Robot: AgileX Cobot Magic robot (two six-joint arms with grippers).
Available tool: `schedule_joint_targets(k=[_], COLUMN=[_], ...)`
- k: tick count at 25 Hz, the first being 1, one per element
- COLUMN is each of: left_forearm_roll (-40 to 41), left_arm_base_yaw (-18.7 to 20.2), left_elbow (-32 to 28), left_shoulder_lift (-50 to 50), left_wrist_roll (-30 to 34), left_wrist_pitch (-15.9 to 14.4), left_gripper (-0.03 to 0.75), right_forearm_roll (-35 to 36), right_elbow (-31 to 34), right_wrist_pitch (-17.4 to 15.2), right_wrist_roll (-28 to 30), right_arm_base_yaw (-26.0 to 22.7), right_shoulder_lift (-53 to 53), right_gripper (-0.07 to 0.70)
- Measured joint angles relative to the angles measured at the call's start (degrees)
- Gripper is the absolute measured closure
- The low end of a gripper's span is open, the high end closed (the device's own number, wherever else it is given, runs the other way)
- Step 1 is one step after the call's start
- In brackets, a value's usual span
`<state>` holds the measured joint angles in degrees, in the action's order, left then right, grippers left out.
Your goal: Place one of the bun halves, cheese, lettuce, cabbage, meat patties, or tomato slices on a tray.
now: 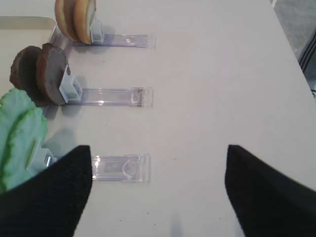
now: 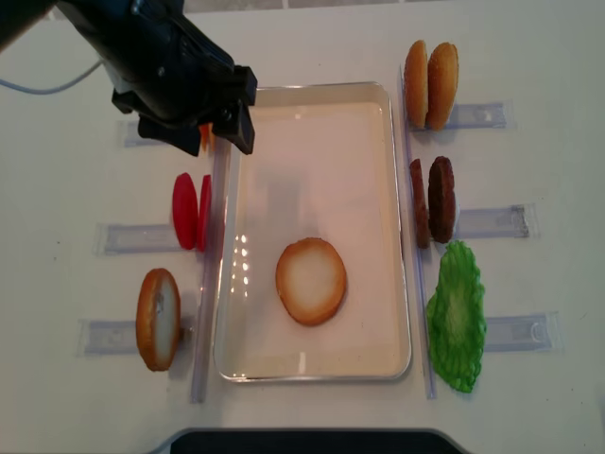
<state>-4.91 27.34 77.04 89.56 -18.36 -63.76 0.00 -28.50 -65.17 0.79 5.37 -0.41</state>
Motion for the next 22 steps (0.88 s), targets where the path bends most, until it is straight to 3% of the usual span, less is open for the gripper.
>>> schedule_joint_targets(k=[3, 8, 11, 22], left_forearm_roll=[1.8, 9.1, 12.5, 8.3], left_arm_base_yaw=[0.0, 0.0, -1.3, -20.5], left_elbow=[0.1, 0.1, 0.1, 0.1], left_shoulder_lift=[0.0, 0.0, 0.0, -0.2], left_wrist_roll=[0.0, -0.2, -0.3, 10.7], left_wrist_pitch=[-1.2, -5.8, -6.1, -6.2], left_gripper=[0.136, 0.136, 0.136, 0.136], right_forearm_roll=[0.0, 0.0, 0.0, 0.0], right_elbow=[0.0, 0.0, 0.0, 0.0], right_wrist_pitch=[0.0, 0.0, 0.0, 0.0], right_wrist_roll=[0.0, 0.0, 0.0, 0.0], right_arm_base_yaw=[0.0, 0.0, 0.0, 0.0], right_shoulder_lift=[0.0, 0.0, 0.0, 0.0], right_gripper=[0.076, 0.076, 0.076, 0.076])
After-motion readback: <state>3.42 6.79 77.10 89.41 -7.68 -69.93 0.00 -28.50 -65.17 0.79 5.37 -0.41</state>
